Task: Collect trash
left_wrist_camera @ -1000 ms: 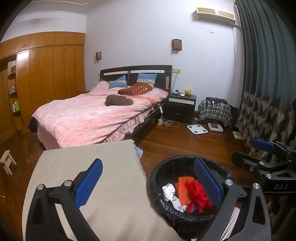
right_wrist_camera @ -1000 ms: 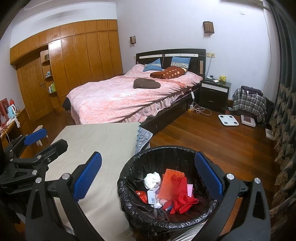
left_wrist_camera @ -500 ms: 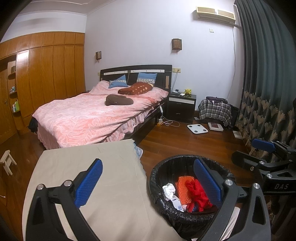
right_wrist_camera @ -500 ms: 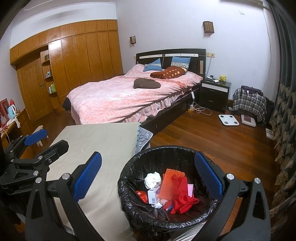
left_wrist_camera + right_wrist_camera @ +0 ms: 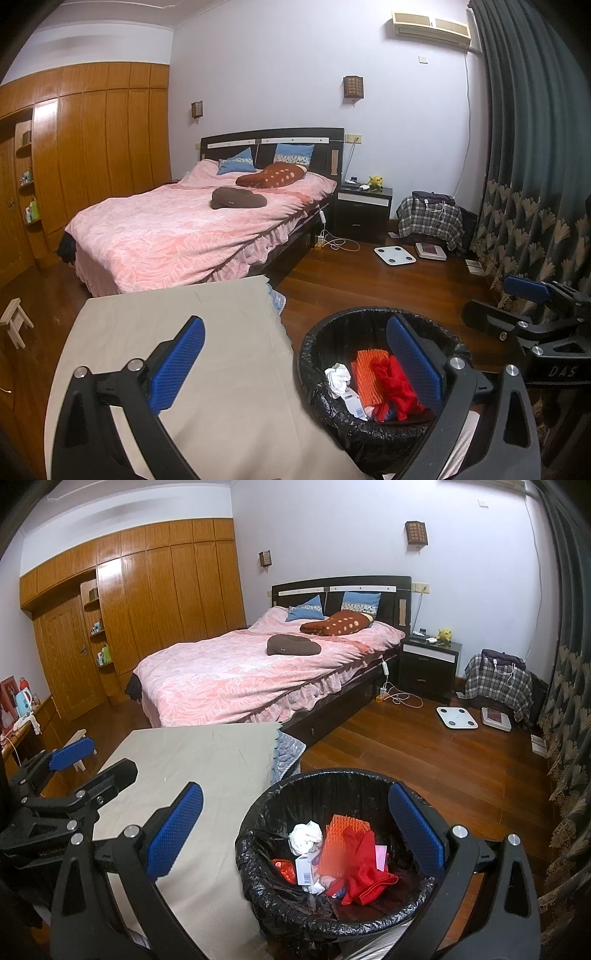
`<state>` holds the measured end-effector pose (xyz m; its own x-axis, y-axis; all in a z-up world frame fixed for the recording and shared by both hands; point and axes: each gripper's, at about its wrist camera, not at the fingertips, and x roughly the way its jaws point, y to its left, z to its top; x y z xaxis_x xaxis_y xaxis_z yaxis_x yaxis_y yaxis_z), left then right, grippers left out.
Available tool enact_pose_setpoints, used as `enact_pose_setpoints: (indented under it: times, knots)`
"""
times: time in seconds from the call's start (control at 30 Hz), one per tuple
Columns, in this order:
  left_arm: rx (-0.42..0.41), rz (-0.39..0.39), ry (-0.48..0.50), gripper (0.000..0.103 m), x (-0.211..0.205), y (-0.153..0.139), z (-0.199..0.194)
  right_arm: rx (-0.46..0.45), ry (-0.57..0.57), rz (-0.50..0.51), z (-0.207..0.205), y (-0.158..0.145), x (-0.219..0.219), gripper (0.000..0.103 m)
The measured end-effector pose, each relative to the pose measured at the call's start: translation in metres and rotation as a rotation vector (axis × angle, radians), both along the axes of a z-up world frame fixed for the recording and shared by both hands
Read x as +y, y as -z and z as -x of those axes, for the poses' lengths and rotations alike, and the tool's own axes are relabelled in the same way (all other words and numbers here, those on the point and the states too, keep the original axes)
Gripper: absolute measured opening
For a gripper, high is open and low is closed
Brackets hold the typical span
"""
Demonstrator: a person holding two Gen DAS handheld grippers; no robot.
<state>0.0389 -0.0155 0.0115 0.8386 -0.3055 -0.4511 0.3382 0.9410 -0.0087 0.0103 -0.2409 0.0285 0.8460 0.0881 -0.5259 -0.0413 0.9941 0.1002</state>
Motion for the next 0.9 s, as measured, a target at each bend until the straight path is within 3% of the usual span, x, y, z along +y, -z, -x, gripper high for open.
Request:
enact_pose_setpoints:
  times: [0.9]
  knots:
    - [0.008, -0.004, 0.002, 0.097, 0.000, 0.011, 0.003, 0.005, 0.000, -0.001, -0.001, -0.002, 0.001, 0.098]
